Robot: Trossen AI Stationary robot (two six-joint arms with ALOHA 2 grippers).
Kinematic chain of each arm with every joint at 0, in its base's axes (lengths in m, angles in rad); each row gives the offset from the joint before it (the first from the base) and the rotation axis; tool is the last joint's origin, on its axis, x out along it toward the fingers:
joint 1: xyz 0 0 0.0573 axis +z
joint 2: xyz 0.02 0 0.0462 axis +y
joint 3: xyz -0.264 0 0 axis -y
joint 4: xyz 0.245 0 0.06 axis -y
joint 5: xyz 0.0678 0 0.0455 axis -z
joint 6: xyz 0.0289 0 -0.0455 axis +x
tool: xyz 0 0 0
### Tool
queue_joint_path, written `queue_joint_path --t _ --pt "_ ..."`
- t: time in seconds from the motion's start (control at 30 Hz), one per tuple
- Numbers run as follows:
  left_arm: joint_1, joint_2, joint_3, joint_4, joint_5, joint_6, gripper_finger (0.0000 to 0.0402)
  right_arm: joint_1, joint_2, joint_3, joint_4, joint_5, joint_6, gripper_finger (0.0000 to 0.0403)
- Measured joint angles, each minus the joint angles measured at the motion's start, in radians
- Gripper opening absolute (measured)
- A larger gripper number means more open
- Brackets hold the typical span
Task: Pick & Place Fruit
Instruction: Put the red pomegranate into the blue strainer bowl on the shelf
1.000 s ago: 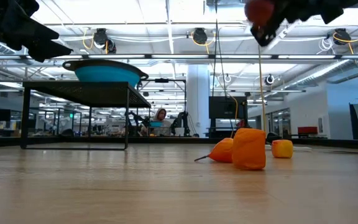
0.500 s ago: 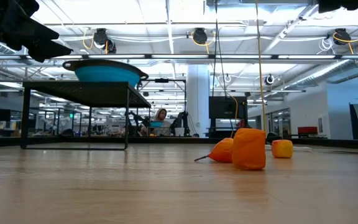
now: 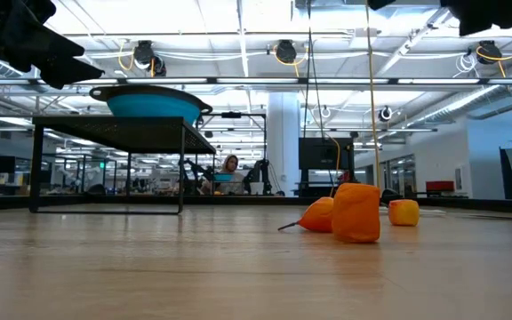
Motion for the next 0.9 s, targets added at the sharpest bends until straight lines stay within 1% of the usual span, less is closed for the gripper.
queue_joint_path --t 0.23,0.33,0.47,0.67,0.9 --pt "0.0 0.0 0.0 0.0 0.0 0.0 0.0337 0.061 0.0 -0.103 0.013 0.004 -0.403 0.0176" --pt "0.0 0.0 0.0 0.0 0.0 0.0 0.0337 0.09 0.0 -0.15 0.016 0.025 -0.526 0.0177" --pt "0.0 0.0 0.0 0.0 0.0 -0.008 0.0337 0.134 0.0 -0.207 0.017 0.166 -0.595 0.0177" --pt "0.0 0.0 0.0 0.002 0.0 -0.005 0.0337 0.188 0.0 -0.273 0.015 0.385 -0.6 0.0181" --pt "0.0 0.0 0.0 0.004 0.0 -0.002 0.0337 0.232 0.0 -0.291 -0.029 0.755 -0.624 0.0177"
